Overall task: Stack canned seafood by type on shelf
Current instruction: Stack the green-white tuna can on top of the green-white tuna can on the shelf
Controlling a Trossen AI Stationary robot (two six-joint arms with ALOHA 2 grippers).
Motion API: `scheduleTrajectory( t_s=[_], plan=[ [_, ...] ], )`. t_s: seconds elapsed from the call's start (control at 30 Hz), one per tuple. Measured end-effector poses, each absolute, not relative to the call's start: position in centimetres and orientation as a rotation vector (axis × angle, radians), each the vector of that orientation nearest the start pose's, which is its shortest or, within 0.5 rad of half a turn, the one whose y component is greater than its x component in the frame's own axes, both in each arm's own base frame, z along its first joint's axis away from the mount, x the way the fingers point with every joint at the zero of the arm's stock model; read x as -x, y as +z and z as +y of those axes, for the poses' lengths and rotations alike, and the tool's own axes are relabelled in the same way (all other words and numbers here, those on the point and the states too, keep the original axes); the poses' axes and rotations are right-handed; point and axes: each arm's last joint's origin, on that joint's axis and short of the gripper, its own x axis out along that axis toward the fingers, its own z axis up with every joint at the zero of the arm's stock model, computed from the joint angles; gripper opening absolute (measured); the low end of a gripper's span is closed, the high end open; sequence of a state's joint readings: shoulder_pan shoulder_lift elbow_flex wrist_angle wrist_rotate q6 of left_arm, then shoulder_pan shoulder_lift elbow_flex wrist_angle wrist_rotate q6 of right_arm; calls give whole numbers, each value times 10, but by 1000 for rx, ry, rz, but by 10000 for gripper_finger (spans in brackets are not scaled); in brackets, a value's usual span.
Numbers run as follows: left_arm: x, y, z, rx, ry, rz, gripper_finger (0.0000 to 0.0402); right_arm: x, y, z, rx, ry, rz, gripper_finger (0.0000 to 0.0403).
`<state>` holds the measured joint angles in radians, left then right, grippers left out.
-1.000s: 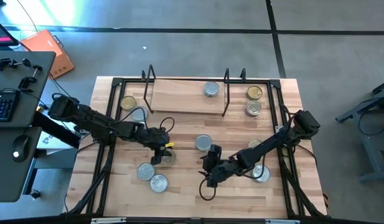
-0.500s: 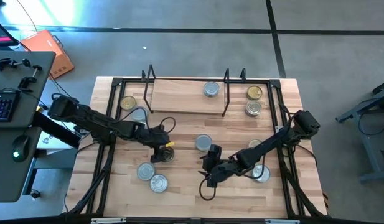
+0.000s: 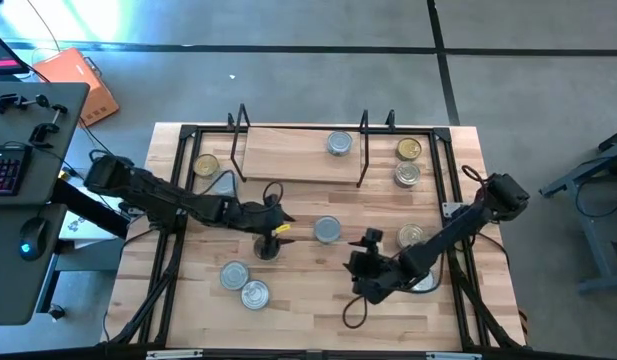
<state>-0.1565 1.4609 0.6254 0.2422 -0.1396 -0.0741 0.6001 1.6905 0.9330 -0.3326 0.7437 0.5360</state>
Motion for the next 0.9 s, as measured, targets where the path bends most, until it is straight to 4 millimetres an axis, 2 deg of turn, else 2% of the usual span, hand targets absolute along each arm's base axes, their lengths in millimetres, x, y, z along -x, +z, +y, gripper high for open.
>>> scheduleTrajectory(
  t_s=[0.13,0.23,0.4,0.53,0.73,0.9],
  plan=[
    [-293,158,-37,-13,19,553,284,-258,137,152,87,-308,731,277],
    [-311,155,-30,-6,48,559,284,-257,126,143,11,-292,670,277],
    [-345,147,-15,22,65,633,284,-259,119,127,-26,-332,657,277],
    [-363,131,-4,33,98,709,283,-265,119,117,-45,-347,665,277],
    [-373,117,-1,53,70,723,263,-267,119,113,-43,-347,671,277],
    [-373,115,-10,72,-15,734,228,-266,121,123,-12,-266,658,277]
  ],
)
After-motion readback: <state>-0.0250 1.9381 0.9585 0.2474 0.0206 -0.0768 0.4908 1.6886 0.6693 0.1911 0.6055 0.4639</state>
